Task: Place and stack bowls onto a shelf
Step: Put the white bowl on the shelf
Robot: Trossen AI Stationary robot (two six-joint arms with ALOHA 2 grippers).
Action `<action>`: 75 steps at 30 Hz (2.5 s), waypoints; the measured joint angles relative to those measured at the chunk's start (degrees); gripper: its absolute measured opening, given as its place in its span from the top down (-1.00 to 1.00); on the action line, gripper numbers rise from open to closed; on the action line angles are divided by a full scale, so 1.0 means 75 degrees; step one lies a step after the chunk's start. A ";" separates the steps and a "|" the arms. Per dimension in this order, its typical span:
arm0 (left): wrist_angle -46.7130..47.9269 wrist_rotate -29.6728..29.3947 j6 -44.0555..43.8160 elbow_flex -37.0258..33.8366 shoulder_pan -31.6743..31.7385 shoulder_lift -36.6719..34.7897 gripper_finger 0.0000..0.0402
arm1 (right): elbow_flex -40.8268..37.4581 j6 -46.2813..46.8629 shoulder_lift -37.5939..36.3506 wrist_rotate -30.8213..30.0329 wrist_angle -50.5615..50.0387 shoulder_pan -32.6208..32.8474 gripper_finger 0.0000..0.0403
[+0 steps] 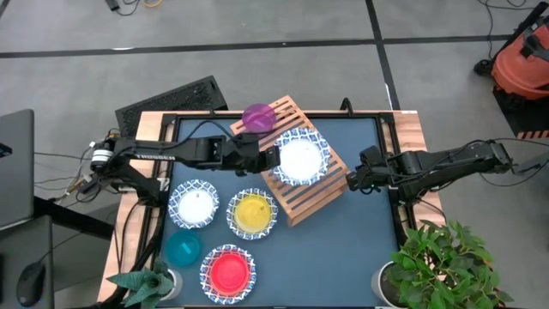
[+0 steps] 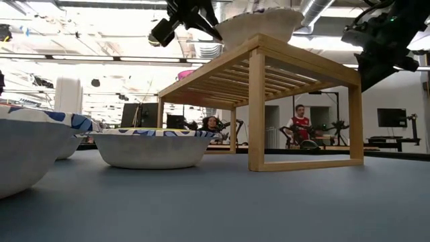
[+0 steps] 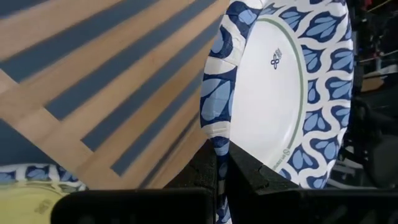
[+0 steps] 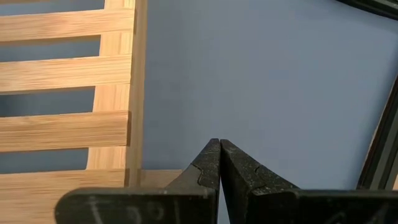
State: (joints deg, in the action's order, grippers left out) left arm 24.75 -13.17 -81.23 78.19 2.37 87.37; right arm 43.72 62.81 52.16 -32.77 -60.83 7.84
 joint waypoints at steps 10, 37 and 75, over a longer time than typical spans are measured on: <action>0.0041 0.0181 0.0552 -0.0006 -0.0009 -0.0002 0.97 | 0.0000 -0.0035 0.0000 0.0002 0.0011 0.0000 0.82; 0.0196 0.1292 0.2235 -0.0020 0.0552 0.0000 -0.08 | 0.0000 -0.0039 0.0000 0.0003 0.0012 0.0000 0.82; 0.1193 0.1981 0.4038 -0.0026 0.0392 -0.0020 -0.10 | 0.0003 -0.0036 0.0000 0.0000 0.0416 0.0000 0.82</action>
State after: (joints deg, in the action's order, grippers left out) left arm 33.70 1.69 -50.94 78.00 5.31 87.22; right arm 43.75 62.54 52.16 -32.77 -57.71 7.84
